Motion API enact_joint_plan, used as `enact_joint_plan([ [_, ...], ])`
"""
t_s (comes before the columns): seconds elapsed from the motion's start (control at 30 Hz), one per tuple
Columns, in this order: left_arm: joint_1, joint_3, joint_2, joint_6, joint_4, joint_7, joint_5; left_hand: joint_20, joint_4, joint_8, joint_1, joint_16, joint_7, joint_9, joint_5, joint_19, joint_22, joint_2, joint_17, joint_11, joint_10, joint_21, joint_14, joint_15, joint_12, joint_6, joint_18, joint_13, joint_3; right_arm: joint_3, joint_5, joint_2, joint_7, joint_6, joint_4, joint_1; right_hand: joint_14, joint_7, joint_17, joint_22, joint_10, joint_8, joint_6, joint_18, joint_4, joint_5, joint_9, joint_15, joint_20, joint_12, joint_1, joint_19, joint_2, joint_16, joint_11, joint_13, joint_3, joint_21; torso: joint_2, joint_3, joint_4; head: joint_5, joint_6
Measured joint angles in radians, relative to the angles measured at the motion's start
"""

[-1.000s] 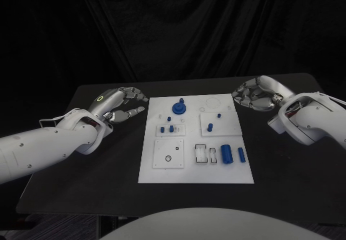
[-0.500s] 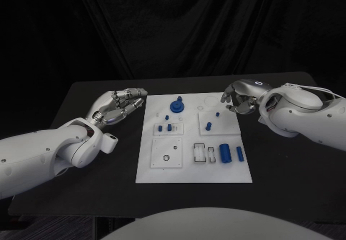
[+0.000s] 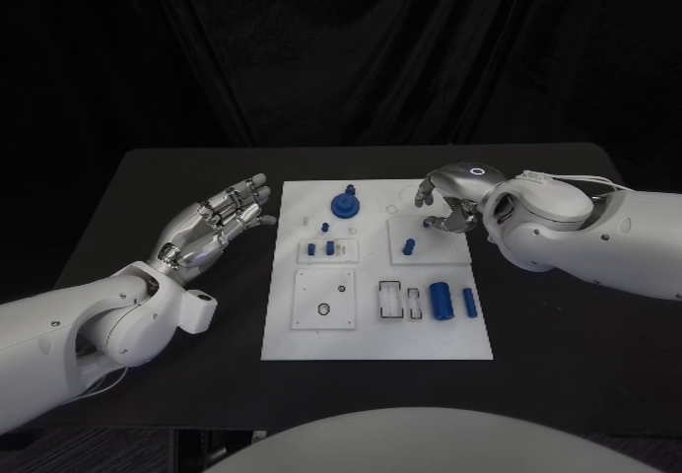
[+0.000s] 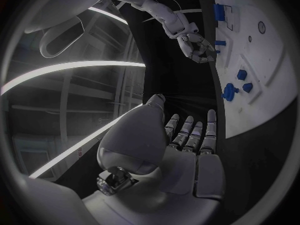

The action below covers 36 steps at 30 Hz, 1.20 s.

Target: Assemble the parts on the task board

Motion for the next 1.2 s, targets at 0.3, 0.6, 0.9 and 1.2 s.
enact_joint_plan([
  [0.3,-0.006,0.000,-0.006,0.024,0.001,0.002,0.020,0.003,-0.006,-0.004,0.009,-0.017,-0.016,-0.001,0.007,-0.018,-0.095,0.009,-0.002,-0.021,-0.021,-0.089,-0.014,-0.004,-0.020,-0.016,0.000,-0.002,-0.028,0.000,-0.019,0.007,-0.005,0.003,-0.003,-0.014,0.000,-0.003,-0.005,0.000,-0.003,-0.002,-0.003,0.000,-0.008,0.006,-0.001,0.004,0.007,0.000,-0.001,0.007,0.001,0.003,0.003,-0.014,0.008,0.006,0.005,-0.0153,0.0090,-0.014,0.005],
  [0.6,-0.012,0.000,-0.005,0.024,-0.003,0.003,0.027,-0.076,-0.012,-0.004,0.019,-0.059,-0.018,-0.001,0.007,-0.040,-0.581,0.019,-0.011,-0.028,-0.028,-0.469,-0.043,-0.047,-0.016,-0.014,-0.001,-0.003,-0.113,0.000,-0.018,0.007,-0.005,0.003,-0.006,-0.019,0.002,-0.003,-0.008,0.000,0.015,-0.002,-0.003,0.000,-0.014,0.018,-0.001,0.005,0.011,0.000,-0.002,0.011,0.001,0.004,0.000,-0.029,0.014,0.007,0.003,-0.0161,0.0072,-0.010,0.004],
  [0.9,-0.013,0.000,-0.004,0.013,-0.009,0.004,0.029,-0.244,-0.013,-0.004,0.004,-0.116,-0.048,-0.004,-0.022,-0.028,-0.667,0.017,-0.023,-0.110,-0.066,-0.513,-0.065,-0.166,-0.110,-0.045,-0.056,-0.012,-0.152,0.000,-0.012,0.001,-0.005,0.002,-0.003,-0.020,0.005,0.000,-0.012,0.000,0.022,-0.002,0.000,0.000,-0.014,0.018,-0.001,0.008,0.010,0.000,-0.015,0.018,0.000,0.008,0.000,-0.039,0.014,0.007,0.002,-0.0167,0.0060,-0.009,0.004],
  [1.2,-0.014,0.000,-0.004,0.010,-0.013,0.004,0.030,-0.216,-0.016,-0.008,0.007,-0.116,-0.049,-0.006,0.004,-0.028,-0.667,0.029,-0.024,-0.094,-0.070,-0.513,-0.066,-0.141,-0.112,-0.057,-0.056,-0.013,-0.155,0.000,-0.003,-0.002,-0.005,0.003,-0.010,-0.020,0.005,0.004,-0.018,0.000,0.043,0.001,0.030,0.000,-0.017,0.018,0.004,0.008,0.013,0.000,-0.020,0.020,0.005,0.008,-0.001,-0.056,0.022,0.007,0.002,-0.0193,0.0079,-0.017,0.005],
])
